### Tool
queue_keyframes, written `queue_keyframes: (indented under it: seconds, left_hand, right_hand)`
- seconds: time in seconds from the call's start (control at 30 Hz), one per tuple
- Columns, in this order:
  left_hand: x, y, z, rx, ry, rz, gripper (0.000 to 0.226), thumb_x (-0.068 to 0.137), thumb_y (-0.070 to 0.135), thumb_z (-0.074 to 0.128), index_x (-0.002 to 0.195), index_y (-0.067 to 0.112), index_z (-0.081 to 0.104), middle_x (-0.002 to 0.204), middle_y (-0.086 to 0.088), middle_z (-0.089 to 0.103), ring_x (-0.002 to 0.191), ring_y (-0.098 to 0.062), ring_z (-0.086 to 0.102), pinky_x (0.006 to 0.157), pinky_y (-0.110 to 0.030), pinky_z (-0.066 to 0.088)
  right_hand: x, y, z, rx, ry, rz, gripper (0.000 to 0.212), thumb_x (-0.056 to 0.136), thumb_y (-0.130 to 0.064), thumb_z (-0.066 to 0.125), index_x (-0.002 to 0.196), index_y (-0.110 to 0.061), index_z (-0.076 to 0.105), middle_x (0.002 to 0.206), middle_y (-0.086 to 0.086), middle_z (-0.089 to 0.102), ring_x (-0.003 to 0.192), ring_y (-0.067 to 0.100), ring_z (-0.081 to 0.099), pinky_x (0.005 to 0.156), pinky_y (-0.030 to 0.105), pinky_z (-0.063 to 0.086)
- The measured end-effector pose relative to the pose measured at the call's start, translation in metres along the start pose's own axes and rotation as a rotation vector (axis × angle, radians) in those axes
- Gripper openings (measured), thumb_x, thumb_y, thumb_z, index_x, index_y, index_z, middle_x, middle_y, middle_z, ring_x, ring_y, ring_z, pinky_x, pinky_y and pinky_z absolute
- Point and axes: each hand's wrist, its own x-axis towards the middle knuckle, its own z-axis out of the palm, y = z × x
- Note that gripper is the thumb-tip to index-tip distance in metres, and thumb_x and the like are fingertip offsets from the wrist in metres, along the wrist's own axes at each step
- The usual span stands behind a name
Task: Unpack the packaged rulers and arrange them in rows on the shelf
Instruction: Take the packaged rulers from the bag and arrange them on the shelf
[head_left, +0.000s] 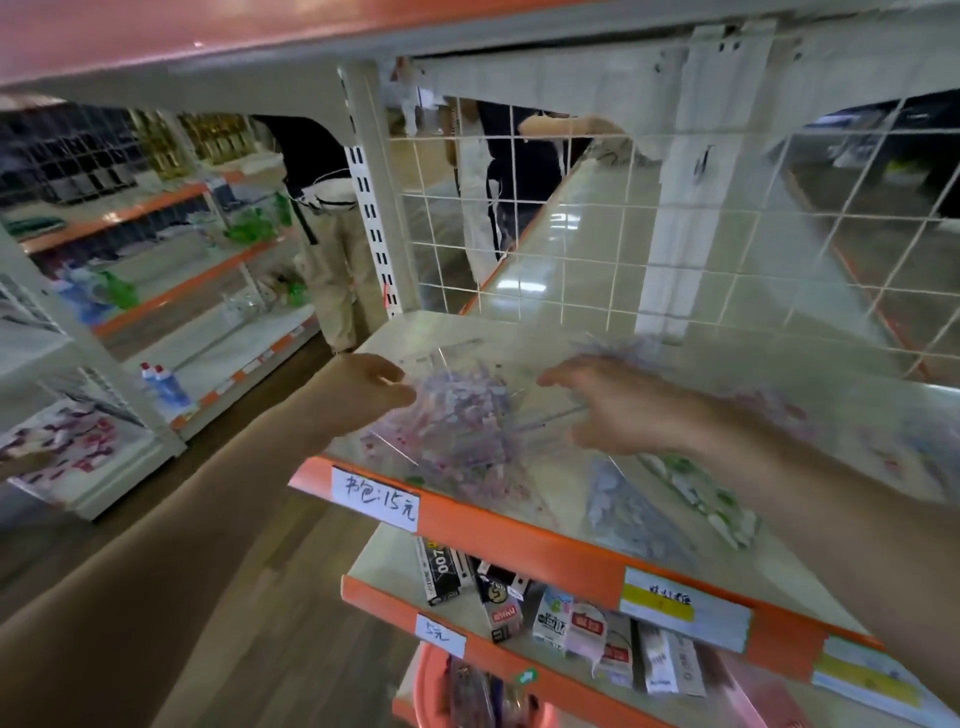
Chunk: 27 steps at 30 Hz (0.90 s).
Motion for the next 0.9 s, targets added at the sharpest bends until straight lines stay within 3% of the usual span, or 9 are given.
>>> queue_keyframes:
  seconds: [0.1, 0.2, 0.27, 0.37, 0.47, 0.57, 0.67, 0.8, 0.9]
  left_hand:
    - [-0.006, -0.010, 0.000, 0.200, -0.155, 0.007, 0.073, 0.080, 0.043, 0.071, 0.143, 0.022, 0.039, 0.140, -0.002, 0.046, 0.099, -0.014, 0.053, 0.079, -0.021, 0.038]
    - [-0.005, -0.020, -0.003, 0.240, -0.219, 0.015, 0.094, 0.077, 0.045, 0.074, 0.151, 0.023, 0.021, 0.150, 0.000, 0.037, 0.120, -0.018, 0.049, 0.087, -0.021, 0.036]
    - [0.002, -0.024, -0.005, 0.206, -0.194, 0.008, 0.091, 0.076, 0.043, 0.075, 0.149, 0.023, 0.025, 0.147, -0.001, 0.040, 0.113, -0.016, 0.048, 0.086, -0.022, 0.035]
    - [0.012, -0.027, -0.006, 0.137, -0.173, -0.028, 0.082, 0.080, 0.035, 0.074, 0.148, 0.022, 0.029, 0.147, -0.003, 0.039, 0.116, -0.019, 0.049, 0.079, -0.021, 0.037]
    - [0.020, -0.033, -0.011, 0.150, -0.152, -0.030, 0.080, 0.081, 0.038, 0.072, 0.148, 0.022, 0.031, 0.145, -0.003, 0.042, 0.102, -0.016, 0.049, 0.068, -0.019, 0.040]
    - [0.026, -0.039, -0.013, 0.257, -0.112, -0.034, 0.079, 0.083, 0.050, 0.066, 0.146, 0.017, 0.031, 0.149, -0.005, 0.038, 0.124, -0.023, 0.046, 0.090, -0.029, 0.037]
    - [0.029, -0.038, -0.001, 0.238, -0.173, -0.053, 0.083, 0.082, 0.058, 0.062, 0.147, 0.018, 0.029, 0.148, -0.007, 0.039, 0.128, -0.026, 0.044, 0.096, -0.030, 0.037]
    - [0.030, -0.032, 0.035, 0.288, -0.075, 0.055, 0.082, 0.078, 0.065, 0.060, 0.143, 0.021, 0.036, 0.147, -0.009, 0.037, 0.132, -0.031, 0.037, 0.107, -0.041, 0.034]
    - [0.026, -0.026, 0.062, 0.345, 0.003, 0.119, 0.075, 0.082, 0.065, 0.051, 0.141, 0.023, 0.036, 0.147, -0.010, 0.031, 0.136, -0.033, 0.026, 0.110, -0.049, 0.027]
  right_hand:
    - [0.029, -0.020, 0.013, -0.191, -0.094, -0.016, 0.073, 0.083, -0.021, 0.062, 0.147, -0.027, 0.027, 0.148, 0.002, 0.036, 0.134, 0.023, 0.038, 0.105, 0.036, 0.038]
    - [0.050, -0.027, 0.016, -0.214, -0.047, -0.088, 0.057, 0.085, -0.026, 0.060, 0.139, -0.030, 0.040, 0.140, -0.001, 0.048, 0.127, 0.021, 0.047, 0.091, 0.024, 0.037]
    - [0.061, -0.030, 0.023, -0.229, 0.065, -0.162, 0.044, 0.088, -0.028, 0.057, 0.130, -0.032, 0.049, 0.134, -0.004, 0.052, 0.124, 0.017, 0.048, 0.086, 0.020, 0.032]
    - [0.074, -0.037, 0.028, -0.201, 0.230, -0.223, 0.036, 0.090, -0.029, 0.055, 0.126, -0.029, 0.052, 0.132, -0.004, 0.052, 0.124, 0.018, 0.045, 0.098, 0.028, 0.034]
    - [0.069, -0.041, 0.016, -0.232, 0.217, -0.083, 0.047, 0.085, -0.054, 0.059, 0.114, -0.018, 0.055, 0.123, 0.003, 0.054, 0.115, 0.026, 0.051, 0.088, 0.033, 0.041]
    - [0.058, -0.042, 0.004, -0.161, 0.071, 0.141, 0.059, 0.079, -0.072, 0.052, 0.077, -0.014, 0.048, 0.096, 0.010, 0.061, 0.089, 0.026, 0.059, 0.066, 0.028, 0.038]
    - [0.065, -0.047, 0.012, 0.071, 0.010, 0.218, 0.050, 0.088, -0.058, 0.051, 0.065, -0.015, 0.042, 0.066, 0.004, 0.056, 0.061, 0.021, 0.055, 0.051, 0.024, 0.035]
    - [0.082, -0.054, 0.024, 0.336, 0.078, 0.251, 0.042, 0.087, -0.048, 0.057, 0.063, -0.020, 0.038, 0.067, 0.001, 0.047, 0.072, 0.024, 0.052, 0.052, 0.025, 0.035]
    - [0.088, -0.061, 0.028, 0.360, 0.075, 0.290, 0.043, 0.086, -0.050, 0.057, 0.061, -0.020, 0.037, 0.063, -0.002, 0.043, 0.074, 0.023, 0.052, 0.053, 0.023, 0.034]
